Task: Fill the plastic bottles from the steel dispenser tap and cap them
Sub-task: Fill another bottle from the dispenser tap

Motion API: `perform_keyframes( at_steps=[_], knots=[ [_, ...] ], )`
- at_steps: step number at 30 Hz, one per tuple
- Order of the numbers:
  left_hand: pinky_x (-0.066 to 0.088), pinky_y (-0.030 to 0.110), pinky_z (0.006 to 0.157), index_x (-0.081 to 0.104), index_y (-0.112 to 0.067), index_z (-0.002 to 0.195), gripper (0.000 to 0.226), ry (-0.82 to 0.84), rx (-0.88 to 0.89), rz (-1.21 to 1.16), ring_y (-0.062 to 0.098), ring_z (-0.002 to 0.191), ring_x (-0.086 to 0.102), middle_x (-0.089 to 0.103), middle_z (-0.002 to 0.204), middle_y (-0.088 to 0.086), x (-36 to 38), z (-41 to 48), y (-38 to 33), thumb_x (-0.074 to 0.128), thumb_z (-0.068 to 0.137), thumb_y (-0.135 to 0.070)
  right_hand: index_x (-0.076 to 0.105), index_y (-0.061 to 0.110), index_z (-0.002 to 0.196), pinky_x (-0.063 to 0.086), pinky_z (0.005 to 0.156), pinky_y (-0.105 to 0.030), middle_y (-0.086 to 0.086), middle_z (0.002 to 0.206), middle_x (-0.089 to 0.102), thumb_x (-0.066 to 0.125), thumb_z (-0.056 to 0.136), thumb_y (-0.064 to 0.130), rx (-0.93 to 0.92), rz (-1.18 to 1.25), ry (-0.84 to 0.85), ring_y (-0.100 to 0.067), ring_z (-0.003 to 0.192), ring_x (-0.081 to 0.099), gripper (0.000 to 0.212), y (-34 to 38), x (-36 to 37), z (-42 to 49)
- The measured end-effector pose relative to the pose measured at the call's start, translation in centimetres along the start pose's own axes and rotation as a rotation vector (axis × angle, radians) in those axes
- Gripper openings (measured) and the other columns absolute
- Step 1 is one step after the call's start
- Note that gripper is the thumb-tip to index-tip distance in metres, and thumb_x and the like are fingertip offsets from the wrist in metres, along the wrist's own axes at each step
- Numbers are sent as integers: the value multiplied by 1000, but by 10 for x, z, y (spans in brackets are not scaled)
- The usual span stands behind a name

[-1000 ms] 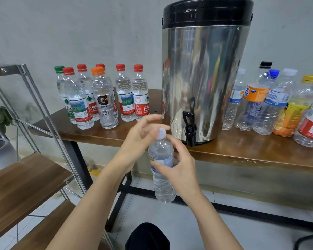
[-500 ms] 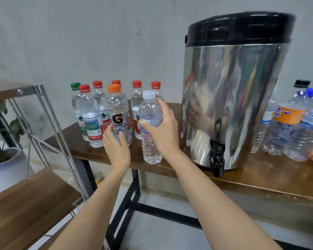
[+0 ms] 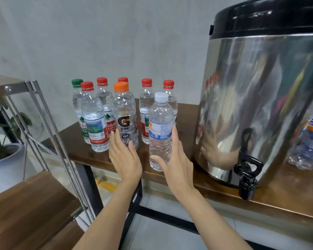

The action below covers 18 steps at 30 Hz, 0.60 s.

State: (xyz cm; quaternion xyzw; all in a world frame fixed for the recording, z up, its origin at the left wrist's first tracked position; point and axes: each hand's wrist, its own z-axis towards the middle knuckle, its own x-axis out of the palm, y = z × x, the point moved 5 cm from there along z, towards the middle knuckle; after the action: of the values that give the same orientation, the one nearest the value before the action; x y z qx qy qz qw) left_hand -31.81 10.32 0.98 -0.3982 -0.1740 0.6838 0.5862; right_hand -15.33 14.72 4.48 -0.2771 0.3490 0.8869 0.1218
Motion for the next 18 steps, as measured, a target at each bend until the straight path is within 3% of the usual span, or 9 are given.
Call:
perform_keyframes(
  at_steps=[5,11,18],
  knots=[
    [23,45,116,28,-16,153,54,1,12,-3,28,145,28,31,159,10,1,-1,3,32,103,-34,-16,38,151,54,82,-39,2,153,39,61,83,60,-2,-81,27,-19,128,53,105,5,21,22],
    [24,44,115,29,-18,153,55,-3,9,-4,26,145,28,32,158,8,1,-2,5,27,102,-39,-5,26,157,53,82,-31,-1,154,38,63,86,56,-4,-107,78,-19,129,53,103,10,43,45],
    [25,44,114,31,-17,152,50,24,5,25,26,142,31,39,154,7,1,-2,6,33,104,-31,-6,26,157,49,95,-32,-1,162,25,64,90,47,15,-45,191,-17,140,40,99,8,42,48]
  ],
)
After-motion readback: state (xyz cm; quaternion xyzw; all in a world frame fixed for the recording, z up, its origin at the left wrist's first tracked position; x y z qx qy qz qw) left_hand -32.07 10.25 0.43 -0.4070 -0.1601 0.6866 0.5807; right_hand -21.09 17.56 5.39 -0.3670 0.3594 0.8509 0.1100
